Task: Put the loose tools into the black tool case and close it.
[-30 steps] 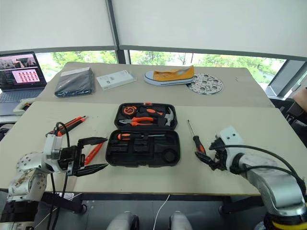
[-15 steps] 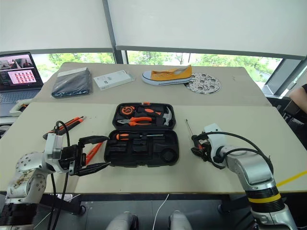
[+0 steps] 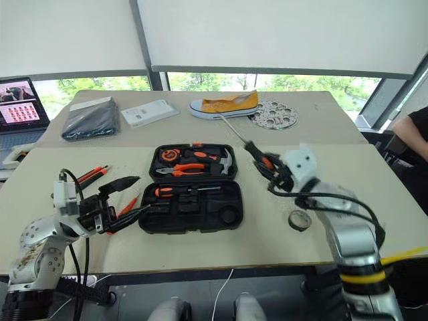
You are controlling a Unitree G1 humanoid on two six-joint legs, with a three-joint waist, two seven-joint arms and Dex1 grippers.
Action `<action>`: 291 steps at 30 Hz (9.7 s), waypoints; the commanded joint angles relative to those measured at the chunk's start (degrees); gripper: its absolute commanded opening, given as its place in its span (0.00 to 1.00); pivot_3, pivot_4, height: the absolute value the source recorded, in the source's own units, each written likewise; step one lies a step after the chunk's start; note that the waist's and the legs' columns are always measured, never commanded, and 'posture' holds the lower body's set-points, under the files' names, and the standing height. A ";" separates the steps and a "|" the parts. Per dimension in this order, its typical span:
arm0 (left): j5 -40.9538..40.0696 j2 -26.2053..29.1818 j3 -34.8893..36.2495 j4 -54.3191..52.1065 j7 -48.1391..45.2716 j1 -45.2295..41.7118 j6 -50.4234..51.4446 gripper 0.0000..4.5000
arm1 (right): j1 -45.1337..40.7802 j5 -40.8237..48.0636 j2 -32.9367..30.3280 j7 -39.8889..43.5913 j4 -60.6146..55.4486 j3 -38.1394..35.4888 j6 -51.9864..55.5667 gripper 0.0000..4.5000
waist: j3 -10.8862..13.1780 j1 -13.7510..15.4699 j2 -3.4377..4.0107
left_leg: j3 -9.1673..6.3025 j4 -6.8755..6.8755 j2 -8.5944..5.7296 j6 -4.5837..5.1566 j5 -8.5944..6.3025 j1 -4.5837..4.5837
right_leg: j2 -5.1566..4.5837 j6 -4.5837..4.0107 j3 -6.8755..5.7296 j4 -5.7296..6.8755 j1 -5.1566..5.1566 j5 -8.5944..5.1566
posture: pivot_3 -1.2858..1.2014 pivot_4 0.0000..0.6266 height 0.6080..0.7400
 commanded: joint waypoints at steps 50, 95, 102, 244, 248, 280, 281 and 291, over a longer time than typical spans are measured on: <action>2.26 -0.79 4.84 -3.18 7.63 12.15 -4.54 1.00 | -11.14 -8.60 14.47 19.66 35.75 8.34 -19.86 0.00 | 0.03 1.84 -0.02 | 0.37 -0.02 0.56 -0.22 -0.06 -0.49 | 0.46 -1.04 -0.03 0.33 -0.81 0.19 | 0.52 0.24 1.00; -3.83 11.17 16.79 -2.98 16.08 21.33 19.39 1.00 | 31.17 11.87 5.12 16.41 -1.45 -16.87 -28.32 1.00 | -0.04 2.04 -0.35 | 0.51 -0.10 0.87 -1.32 -0.78 0.15 | 0.25 -1.07 -0.08 0.23 -0.68 -0.49 | 0.52 0.24 1.00; -1.19 9.74 5.51 -14.00 33.17 12.29 35.78 1.00 | 26.91 12.83 4.72 16.37 -5.29 -13.33 -26.41 1.00 | -0.03 1.53 -0.29 | 0.57 -0.11 0.82 -0.83 -0.48 0.14 | 0.54 -0.79 0.06 0.32 -0.45 -0.36 | 0.52 0.24 1.00; 23.33 3.05 -21.22 33.35 -7.84 -25.05 -1.85 0.01 | 28.21 14.67 -1.84 13.37 -11.66 -9.60 -13.92 1.00 | -0.16 1.96 -0.20 | 0.53 0.19 0.54 -0.56 -0.63 0.70 | 0.58 -0.51 0.33 0.90 0.12 -0.67 | 0.52 0.24 1.00; 14.92 2.89 -12.12 26.99 -5.45 -20.71 -1.45 0.12 | 27.61 14.15 -0.71 12.42 -11.24 -10.12 -15.49 1.00 | -0.16 1.66 -0.20 | 0.53 0.19 0.57 -0.56 -0.63 0.63 | 0.59 -0.51 0.33 0.88 0.05 -0.67 | 0.52 0.24 1.00; 10.66 15.53 13.42 27.28 26.27 -6.57 16.29 0.99 | 31.95 14.41 3.70 9.98 -12.23 -10.84 -20.53 1.00 | -0.18 3.26 -0.53 | 0.61 0.10 0.72 -0.62 -0.68 0.37 | 0.30 -0.66 -0.15 0.41 -0.01 -0.67 | 0.52 0.24 1.00; 11.55 16.31 11.55 29.05 25.47 -8.97 17.07 0.99 | 32.07 14.38 3.59 9.82 -12.35 -10.92 -20.50 1.00 | -0.19 3.22 -0.54 | 0.62 0.10 0.73 -0.62 -0.68 0.33 | 0.34 -0.55 -0.16 0.34 -0.03 -0.60 | 0.52 0.24 1.00; 26.28 19.19 -6.57 60.03 21.92 -38.32 17.35 0.99 | 33.18 14.90 2.56 8.25 -14.96 -11.65 -19.67 1.00 | -0.16 1.92 -0.62 | 0.55 0.02 0.63 -0.70 -0.77 0.07 | 0.46 -0.84 -0.16 0.26 -0.15 -0.48 | 0.52 0.24 1.00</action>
